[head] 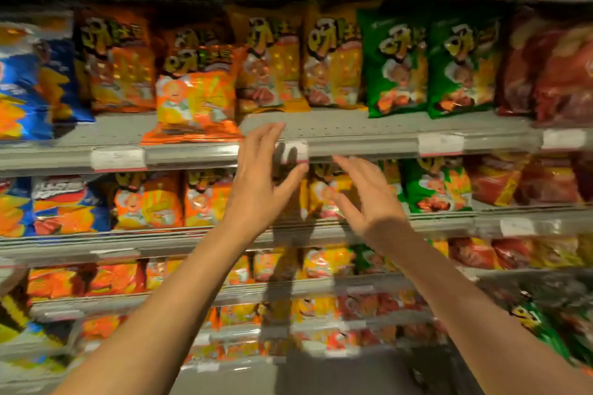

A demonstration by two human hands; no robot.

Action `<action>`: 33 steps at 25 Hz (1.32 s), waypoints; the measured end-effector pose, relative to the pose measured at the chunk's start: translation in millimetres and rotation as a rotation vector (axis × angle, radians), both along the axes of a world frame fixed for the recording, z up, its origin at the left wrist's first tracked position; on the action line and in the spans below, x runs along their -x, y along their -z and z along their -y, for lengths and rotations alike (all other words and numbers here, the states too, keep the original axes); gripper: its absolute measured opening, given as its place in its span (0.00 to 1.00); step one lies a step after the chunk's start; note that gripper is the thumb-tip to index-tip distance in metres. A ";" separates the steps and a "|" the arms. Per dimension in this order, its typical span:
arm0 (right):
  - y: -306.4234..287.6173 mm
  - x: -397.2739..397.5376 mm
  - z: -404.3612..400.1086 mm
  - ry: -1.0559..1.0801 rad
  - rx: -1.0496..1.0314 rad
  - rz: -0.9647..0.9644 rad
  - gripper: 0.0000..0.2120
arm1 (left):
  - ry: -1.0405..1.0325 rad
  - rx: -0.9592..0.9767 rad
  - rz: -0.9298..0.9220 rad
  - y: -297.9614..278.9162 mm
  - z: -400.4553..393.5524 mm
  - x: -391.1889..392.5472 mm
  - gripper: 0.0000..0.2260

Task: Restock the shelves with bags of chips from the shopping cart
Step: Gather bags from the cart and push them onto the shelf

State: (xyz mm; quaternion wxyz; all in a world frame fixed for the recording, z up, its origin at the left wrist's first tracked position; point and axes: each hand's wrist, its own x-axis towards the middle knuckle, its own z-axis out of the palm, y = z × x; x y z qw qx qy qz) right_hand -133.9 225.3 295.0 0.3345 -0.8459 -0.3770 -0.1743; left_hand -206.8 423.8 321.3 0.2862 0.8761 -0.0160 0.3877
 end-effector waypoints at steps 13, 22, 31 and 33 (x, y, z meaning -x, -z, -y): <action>171.0 32.4 395.4 0.633 0.010 -0.610 0.24 | 0.676 -0.015 -0.429 137.4 386.0 -116.5 0.18; 232.4 18.7 534.1 0.995 -0.227 -0.980 0.27 | 0.929 -0.152 -0.844 231.5 549.7 -233.9 0.21; 322.6 -128.6 599.9 1.409 -0.553 -1.237 0.42 | 0.860 -0.264 -1.195 359.9 705.0 -426.1 0.37; 341.5 -152.5 611.7 1.535 -0.541 -1.240 0.42 | 0.780 -0.294 -1.257 390.6 730.0 -459.1 0.43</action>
